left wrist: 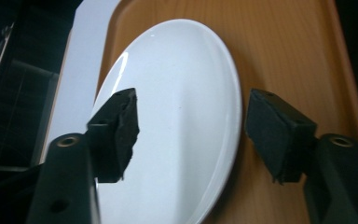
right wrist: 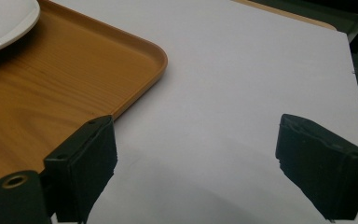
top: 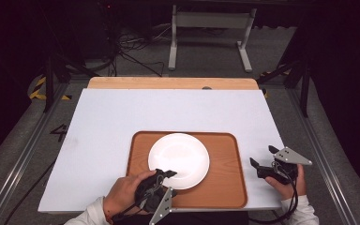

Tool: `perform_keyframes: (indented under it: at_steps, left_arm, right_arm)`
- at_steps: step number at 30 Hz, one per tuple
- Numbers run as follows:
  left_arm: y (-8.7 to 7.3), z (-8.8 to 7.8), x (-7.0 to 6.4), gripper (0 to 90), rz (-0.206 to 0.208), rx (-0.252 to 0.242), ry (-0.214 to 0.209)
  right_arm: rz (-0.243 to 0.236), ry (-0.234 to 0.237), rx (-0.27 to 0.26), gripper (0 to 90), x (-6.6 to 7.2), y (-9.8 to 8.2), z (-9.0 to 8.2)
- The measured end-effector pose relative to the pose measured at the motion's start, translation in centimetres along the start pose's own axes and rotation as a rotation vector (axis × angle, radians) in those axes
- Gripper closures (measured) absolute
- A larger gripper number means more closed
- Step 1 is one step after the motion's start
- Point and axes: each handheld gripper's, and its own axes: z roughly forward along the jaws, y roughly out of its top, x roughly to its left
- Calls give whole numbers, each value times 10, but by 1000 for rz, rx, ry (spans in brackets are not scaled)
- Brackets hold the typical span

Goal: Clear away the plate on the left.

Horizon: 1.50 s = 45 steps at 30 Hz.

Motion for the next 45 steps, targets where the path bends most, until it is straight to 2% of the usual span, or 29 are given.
perform_keyframes:
  at_steps: [7,9,11,13,14,15,16,18,20,26,35,45]
  left_arm:
    - [-6,-3,10,206,-55,-7,14]
    - [-7,-4,13,195,-58,-8,23]
    - [-8,-5,14,148,-80,9,18]
    - [-10,-6,17,152,-105,1,23]
    - [-11,-6,19,148,-96,-1,26]
    - [-12,-7,19,147,-124,-3,28]
    - [-13,-7,21,142,-121,-9,39]
    - [-16,-8,24,137,-149,-2,37]
    - [-19,-8,26,131,-163,3,52]
    - [-29,-6,34,116,-212,5,55]
    - [-47,-6,47,108,-266,36,75]
    - [-73,-6,62,107,-344,89,86]
  right_arm:
    - [0,-1,-3,131,0,0,-1]
    - [-1,-1,-3,131,0,0,-1]
    - [-1,-1,-3,130,0,0,-1]
    - [-2,-1,-3,130,0,0,-1]
    - [-2,-1,-3,130,0,0,-1]
    - [-2,-1,-3,130,0,0,-1]
    - [-2,-1,-4,130,0,0,-1]
    - [-1,-1,-4,130,0,0,-1]
    - [-3,-1,-4,130,0,0,-1]
    - [-3,-2,-4,130,0,0,-1]
    - [-3,-2,-3,130,0,0,-1]
    - [-7,-1,-4,130,0,0,-1]
